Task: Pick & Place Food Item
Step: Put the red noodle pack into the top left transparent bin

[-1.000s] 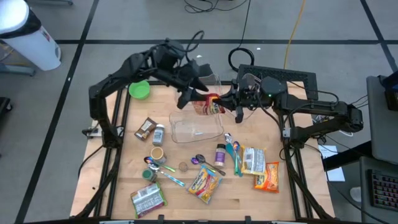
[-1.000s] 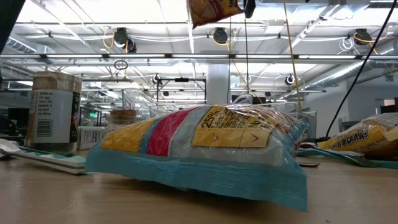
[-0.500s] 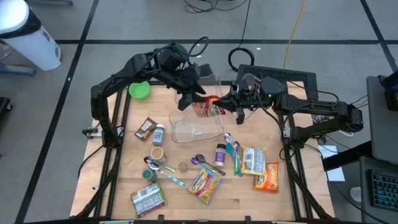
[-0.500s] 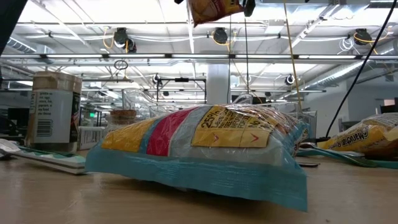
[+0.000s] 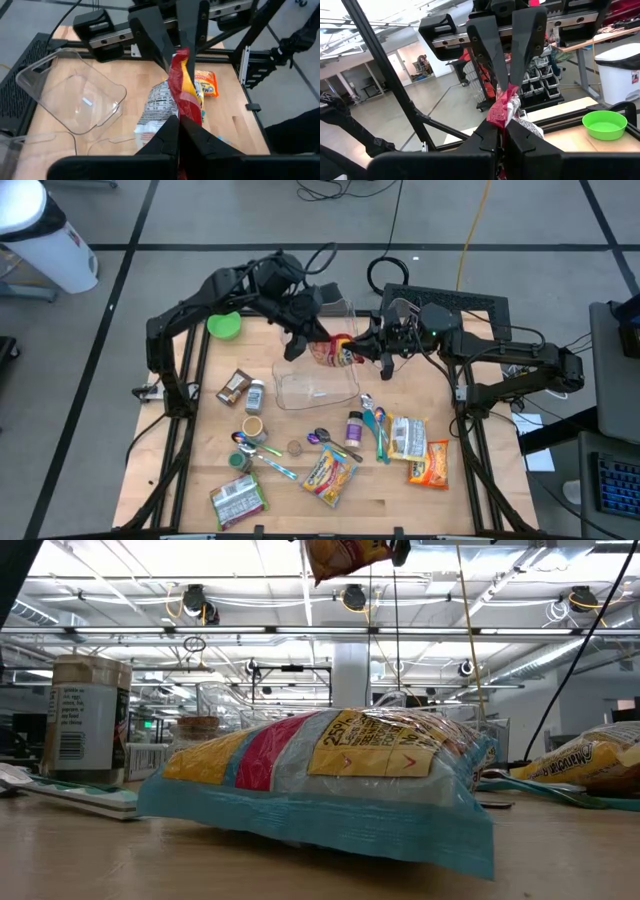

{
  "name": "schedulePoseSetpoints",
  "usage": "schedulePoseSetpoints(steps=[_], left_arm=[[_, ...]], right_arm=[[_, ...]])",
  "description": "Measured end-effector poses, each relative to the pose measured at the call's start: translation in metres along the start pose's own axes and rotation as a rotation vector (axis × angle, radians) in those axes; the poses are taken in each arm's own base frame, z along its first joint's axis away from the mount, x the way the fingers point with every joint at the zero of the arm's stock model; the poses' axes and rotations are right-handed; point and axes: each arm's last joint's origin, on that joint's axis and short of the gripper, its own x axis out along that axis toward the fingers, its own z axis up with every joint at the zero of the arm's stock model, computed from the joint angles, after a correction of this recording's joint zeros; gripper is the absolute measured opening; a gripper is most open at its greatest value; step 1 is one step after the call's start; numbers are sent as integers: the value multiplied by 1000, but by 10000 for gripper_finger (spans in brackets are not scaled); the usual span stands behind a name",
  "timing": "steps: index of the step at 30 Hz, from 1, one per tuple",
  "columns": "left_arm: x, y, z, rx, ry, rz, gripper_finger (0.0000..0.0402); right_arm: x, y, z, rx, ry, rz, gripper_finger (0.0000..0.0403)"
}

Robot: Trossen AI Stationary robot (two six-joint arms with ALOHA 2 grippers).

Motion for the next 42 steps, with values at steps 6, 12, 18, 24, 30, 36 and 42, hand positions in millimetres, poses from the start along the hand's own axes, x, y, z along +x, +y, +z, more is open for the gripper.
schedulePoseSetpoints(steps=[6, 12, 18, 24, 30, 36, 42], left_arm=[[0, -3, 1, 17, -3, -8, 3], [-8, -6, 2, 27, -23, -42, 3], [-30, -4, 2, 21, -58, -10, 2], [-71, 1, 0, 3, -126, 69, 1], [-112, 11, -6, -65, -179, 237, 1], [-131, 33, -13, -282, -220, 361, 1], [-141, 50, -19, -476, -257, 534, 1]], right_arm=[[-2, 2, 2, -15, -8, 5, 23], [-15, 2, 15, -39, -60, -14, 97], [-38, 2, 33, -51, -136, -46, 163], [-61, 9, 49, -89, -216, -63, 189], [-72, 15, 55, -111, -250, -58, 191], [-73, 15, 54, -115, -239, -65, 184], [-72, 11, 51, -171, -217, -161, 183]])
